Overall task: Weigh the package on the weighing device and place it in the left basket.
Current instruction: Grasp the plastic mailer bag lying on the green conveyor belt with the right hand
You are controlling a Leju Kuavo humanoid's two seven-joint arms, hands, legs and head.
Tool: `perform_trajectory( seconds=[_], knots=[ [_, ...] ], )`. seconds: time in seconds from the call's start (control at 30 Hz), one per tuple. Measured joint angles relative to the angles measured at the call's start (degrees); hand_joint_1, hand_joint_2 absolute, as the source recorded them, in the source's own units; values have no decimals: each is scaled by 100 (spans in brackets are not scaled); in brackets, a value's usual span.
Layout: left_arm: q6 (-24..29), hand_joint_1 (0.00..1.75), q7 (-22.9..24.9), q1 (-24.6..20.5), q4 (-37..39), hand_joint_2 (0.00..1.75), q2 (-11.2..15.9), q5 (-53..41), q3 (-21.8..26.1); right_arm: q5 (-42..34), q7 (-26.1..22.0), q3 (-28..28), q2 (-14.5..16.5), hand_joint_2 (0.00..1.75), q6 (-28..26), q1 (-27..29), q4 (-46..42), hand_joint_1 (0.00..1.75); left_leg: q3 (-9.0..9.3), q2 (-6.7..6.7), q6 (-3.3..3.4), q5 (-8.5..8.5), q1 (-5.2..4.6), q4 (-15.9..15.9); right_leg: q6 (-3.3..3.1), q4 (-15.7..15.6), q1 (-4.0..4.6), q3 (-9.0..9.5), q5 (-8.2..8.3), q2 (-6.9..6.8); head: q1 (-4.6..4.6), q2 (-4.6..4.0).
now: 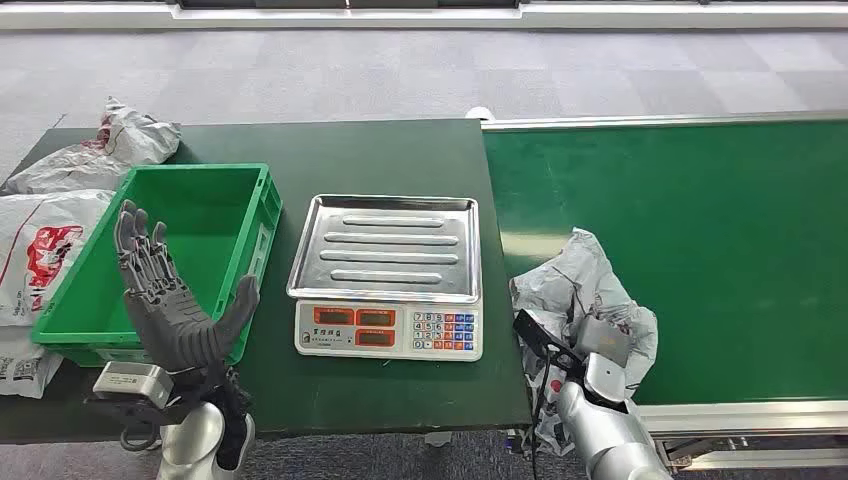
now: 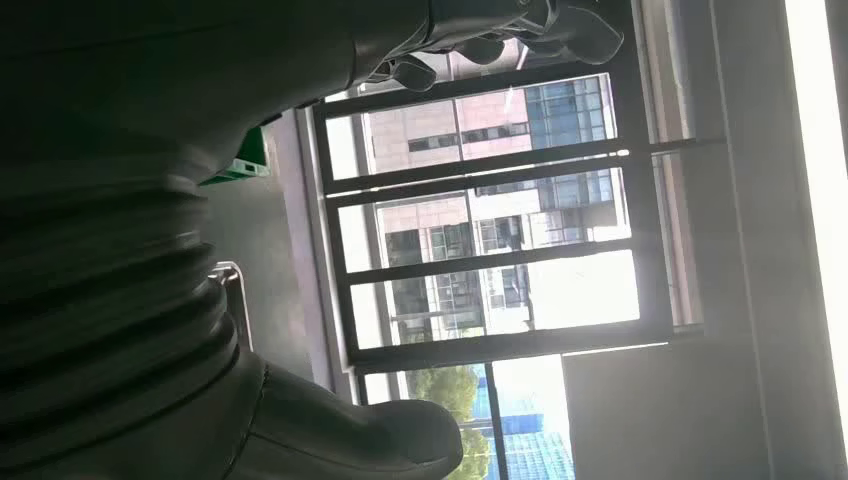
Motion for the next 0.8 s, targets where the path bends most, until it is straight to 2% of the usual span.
perform_trajectory(
  seconds=[0.23,0.33,0.43,0.53,0.67,0.8],
  knots=[
    [-7,0,27,55,-145,175,0,-40,16,-68,1,125,16,175,-297,14,-172,175,-23,-8,0,-1,0,-1,-2,0,0,-23,-3,-8,-1,0],
    [-1,0,28,100,-216,175,-2,-58,21,-127,-3,152,57,175,-803,115,-411,175,-35,-16,0,0,0,-1,-2,1,0,-31,-3,-16,0,0],
    [3,0,34,186,-316,175,-17,-84,34,-121,-2,188,168,175,-1428,396,-1212,175,-45,-30,0,0,-1,-1,-2,2,-1,-39,-5,-26,0,0],
    [3,0,38,249,-380,175,-44,-98,59,-52,-2,273,273,175,-1563,644,-2153,175,-53,-37,0,0,-1,-1,-1,2,-2,-46,-10,-30,0,0],
    [3,0,22,264,-379,175,-66,-97,76,-34,-182,363,370,175,-2206,971,-3305,175,-65,-56,0,1,-4,0,1,2,-6,-52,-14,-52,0,0],
    [13,0,-12,259,-325,175,-68,-76,76,-84,-402,420,455,175,-2492,1231,-4462,175,-68,-57,1,0,-5,0,3,2,-8,-57,-16,-58,-1,0]
  ],
)
